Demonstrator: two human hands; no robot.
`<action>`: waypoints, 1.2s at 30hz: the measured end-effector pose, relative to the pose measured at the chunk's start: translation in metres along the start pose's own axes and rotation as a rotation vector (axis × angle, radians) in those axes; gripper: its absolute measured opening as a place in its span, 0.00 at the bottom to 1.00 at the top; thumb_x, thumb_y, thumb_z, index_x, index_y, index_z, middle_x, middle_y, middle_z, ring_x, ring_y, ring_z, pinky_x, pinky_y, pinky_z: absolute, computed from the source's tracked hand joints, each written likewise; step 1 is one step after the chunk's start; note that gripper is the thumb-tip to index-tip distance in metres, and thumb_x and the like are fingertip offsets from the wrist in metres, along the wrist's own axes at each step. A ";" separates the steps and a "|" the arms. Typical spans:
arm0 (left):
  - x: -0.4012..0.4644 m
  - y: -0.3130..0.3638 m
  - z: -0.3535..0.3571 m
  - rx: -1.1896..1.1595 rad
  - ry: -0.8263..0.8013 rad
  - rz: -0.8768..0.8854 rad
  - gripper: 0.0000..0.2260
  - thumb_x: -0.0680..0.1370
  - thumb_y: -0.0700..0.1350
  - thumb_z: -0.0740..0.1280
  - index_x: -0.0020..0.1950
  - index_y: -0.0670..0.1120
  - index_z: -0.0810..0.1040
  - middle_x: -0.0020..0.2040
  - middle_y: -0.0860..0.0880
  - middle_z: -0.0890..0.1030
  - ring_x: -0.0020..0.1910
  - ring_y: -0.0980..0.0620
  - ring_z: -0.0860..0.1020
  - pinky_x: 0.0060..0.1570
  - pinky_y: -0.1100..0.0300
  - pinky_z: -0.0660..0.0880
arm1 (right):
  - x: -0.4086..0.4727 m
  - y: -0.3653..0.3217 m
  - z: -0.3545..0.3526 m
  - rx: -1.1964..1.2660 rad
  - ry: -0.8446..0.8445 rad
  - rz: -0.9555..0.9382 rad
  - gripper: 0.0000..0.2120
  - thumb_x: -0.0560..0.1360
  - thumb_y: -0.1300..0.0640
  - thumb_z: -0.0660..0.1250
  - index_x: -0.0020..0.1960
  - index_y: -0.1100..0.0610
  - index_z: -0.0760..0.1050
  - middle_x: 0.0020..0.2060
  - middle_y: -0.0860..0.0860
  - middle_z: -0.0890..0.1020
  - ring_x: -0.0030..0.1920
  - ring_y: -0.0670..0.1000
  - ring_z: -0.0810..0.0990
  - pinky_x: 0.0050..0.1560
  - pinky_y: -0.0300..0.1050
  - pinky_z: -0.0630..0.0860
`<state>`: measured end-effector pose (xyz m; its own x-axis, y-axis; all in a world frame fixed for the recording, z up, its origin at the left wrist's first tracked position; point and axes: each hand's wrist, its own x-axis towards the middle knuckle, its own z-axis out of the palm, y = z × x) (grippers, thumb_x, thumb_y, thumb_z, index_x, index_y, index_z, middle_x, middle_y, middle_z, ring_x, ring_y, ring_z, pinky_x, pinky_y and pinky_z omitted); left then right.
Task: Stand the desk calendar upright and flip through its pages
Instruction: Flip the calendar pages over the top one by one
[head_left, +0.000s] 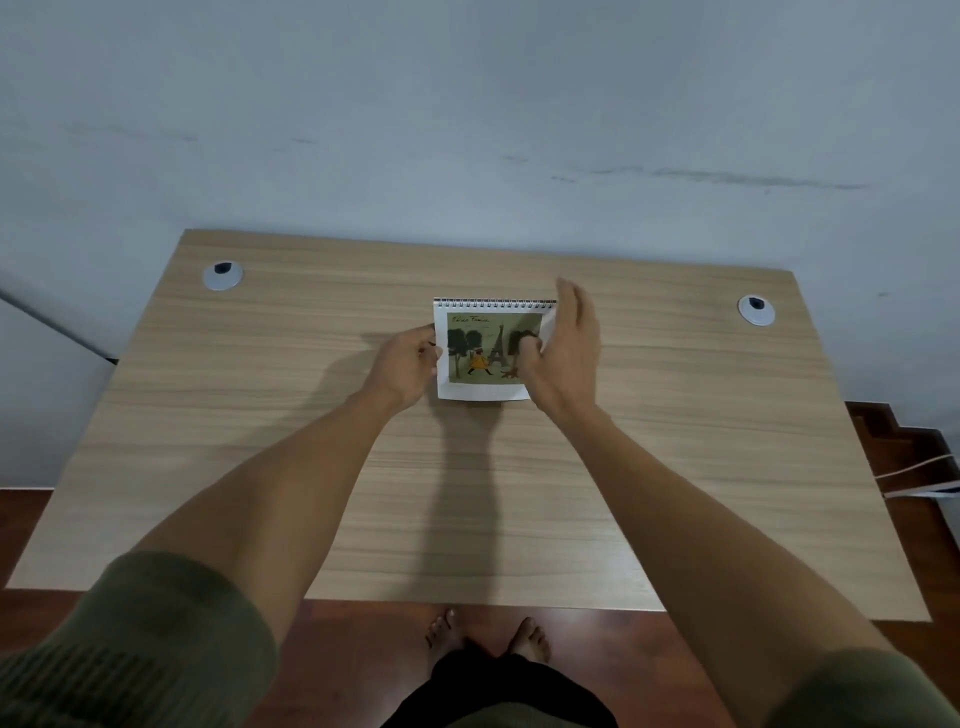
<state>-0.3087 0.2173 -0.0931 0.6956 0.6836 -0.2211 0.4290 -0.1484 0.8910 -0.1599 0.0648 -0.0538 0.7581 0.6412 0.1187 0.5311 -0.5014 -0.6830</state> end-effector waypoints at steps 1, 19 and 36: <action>0.000 -0.001 0.000 0.001 -0.002 0.001 0.17 0.83 0.36 0.58 0.67 0.47 0.79 0.58 0.45 0.84 0.55 0.48 0.83 0.59 0.48 0.81 | -0.007 0.006 0.004 0.083 0.044 0.118 0.33 0.76 0.60 0.64 0.78 0.59 0.60 0.76 0.59 0.66 0.75 0.58 0.66 0.75 0.55 0.66; 0.004 -0.002 -0.006 0.140 -0.052 0.026 0.17 0.83 0.36 0.58 0.67 0.48 0.80 0.59 0.48 0.85 0.57 0.48 0.83 0.59 0.45 0.81 | -0.012 0.049 0.018 0.294 -0.074 0.519 0.16 0.68 0.58 0.82 0.41 0.56 0.74 0.36 0.49 0.79 0.36 0.50 0.77 0.46 0.58 0.82; 0.001 0.002 -0.009 0.163 -0.057 0.048 0.19 0.81 0.32 0.57 0.65 0.46 0.80 0.60 0.47 0.84 0.57 0.47 0.81 0.62 0.46 0.79 | -0.013 0.055 0.004 0.242 -0.201 0.409 0.14 0.71 0.54 0.81 0.36 0.61 0.79 0.37 0.55 0.86 0.40 0.60 0.86 0.40 0.59 0.83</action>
<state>-0.3128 0.2241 -0.0875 0.7470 0.6320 -0.2063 0.4792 -0.2967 0.8260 -0.1419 0.0310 -0.0961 0.7851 0.5317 -0.3177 0.0854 -0.6009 -0.7947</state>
